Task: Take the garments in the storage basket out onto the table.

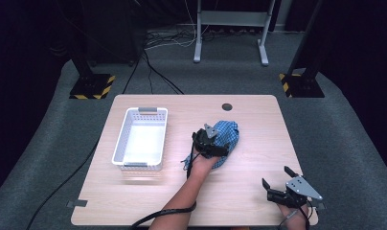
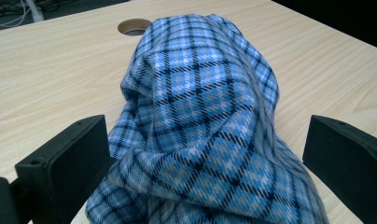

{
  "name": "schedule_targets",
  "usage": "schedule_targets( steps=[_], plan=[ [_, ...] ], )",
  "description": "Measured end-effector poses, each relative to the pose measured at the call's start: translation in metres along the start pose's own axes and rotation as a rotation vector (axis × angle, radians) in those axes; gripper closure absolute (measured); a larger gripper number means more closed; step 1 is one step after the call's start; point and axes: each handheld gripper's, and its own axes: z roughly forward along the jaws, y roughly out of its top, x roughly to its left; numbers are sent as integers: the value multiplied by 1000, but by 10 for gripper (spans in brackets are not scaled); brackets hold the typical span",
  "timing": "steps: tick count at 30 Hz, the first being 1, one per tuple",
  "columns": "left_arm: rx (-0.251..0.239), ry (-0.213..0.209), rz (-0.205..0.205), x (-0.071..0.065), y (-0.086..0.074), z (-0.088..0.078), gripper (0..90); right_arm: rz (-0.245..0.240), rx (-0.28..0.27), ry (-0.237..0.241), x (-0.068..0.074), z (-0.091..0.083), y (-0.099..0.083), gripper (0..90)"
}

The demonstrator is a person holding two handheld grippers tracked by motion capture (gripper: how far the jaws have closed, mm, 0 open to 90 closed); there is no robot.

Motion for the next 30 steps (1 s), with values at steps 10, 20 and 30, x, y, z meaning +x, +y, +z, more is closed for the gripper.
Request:
schedule_targets(
  steps=[10, 20, 30],
  plan=[
    [-9, -16, -9, 0, 2, -2, 3, 0, 1, 0, 0, 0, 0, 39],
    [-26, -20, -8, 1, 9, -9, 3, 0, 3, -2, 0, 0, 0, 39],
    [-87, -21, 9, -1, 29, -28, 3, -1, 4, -4, 0, 0, 0, 38]
  ],
)
